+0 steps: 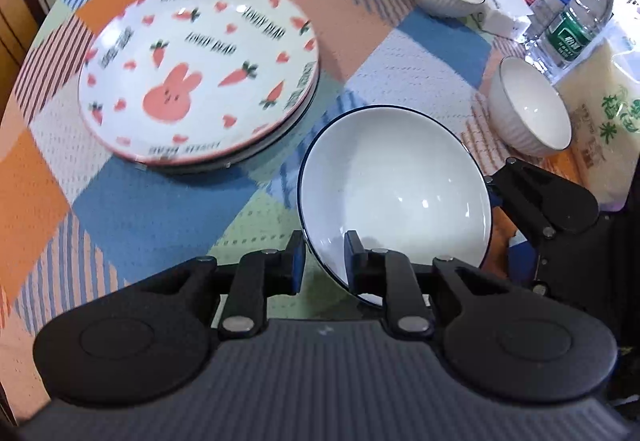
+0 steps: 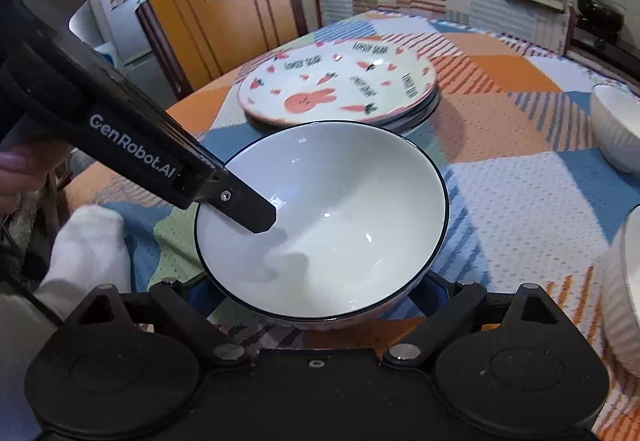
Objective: Organize plates and bowls
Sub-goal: 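Carry the bowl beside another white bowl, set it down, open both grippers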
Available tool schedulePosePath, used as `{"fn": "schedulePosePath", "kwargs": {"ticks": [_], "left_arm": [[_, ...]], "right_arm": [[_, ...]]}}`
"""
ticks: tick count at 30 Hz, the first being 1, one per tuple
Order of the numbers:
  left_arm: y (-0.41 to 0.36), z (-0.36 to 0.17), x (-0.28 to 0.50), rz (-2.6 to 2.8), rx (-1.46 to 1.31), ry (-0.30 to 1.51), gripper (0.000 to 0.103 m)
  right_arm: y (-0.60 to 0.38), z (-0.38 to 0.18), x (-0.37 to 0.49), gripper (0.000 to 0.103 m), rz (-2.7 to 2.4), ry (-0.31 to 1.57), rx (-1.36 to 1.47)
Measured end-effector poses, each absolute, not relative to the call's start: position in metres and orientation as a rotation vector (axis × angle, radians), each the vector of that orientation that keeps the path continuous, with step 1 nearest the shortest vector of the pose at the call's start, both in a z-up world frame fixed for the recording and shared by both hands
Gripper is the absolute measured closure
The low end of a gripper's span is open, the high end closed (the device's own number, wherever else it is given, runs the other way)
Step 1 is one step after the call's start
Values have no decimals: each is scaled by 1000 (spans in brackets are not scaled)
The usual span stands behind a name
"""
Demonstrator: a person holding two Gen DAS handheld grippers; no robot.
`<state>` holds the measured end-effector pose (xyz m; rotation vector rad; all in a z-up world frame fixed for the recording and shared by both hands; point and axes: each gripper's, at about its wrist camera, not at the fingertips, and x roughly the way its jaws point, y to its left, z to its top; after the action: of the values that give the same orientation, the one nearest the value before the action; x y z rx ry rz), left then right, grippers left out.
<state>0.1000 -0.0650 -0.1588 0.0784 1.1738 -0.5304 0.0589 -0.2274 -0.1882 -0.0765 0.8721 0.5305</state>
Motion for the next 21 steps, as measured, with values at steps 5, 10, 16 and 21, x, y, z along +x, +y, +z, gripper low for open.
{"fn": "schedulePosePath", "kwargs": {"ticks": [5, 10, 16, 21], "left_arm": [[-80, -138, 108, -556, 98, 1124, 85], [-93, -118, 116, -574, 95, 1079, 85], [-110, -105, 128, -596, 88, 1051, 85], [-128, -109, 141, -585, 83, 1056, 85]], "right_arm": [[-238, -170, 63, 7, 485, 827, -85], [-251, -150, 73, 7, 458, 791, -93], [-266, -133, 86, 7, 441, 766, -139], [-278, -130, 101, 7, 428, 776, -184]]}}
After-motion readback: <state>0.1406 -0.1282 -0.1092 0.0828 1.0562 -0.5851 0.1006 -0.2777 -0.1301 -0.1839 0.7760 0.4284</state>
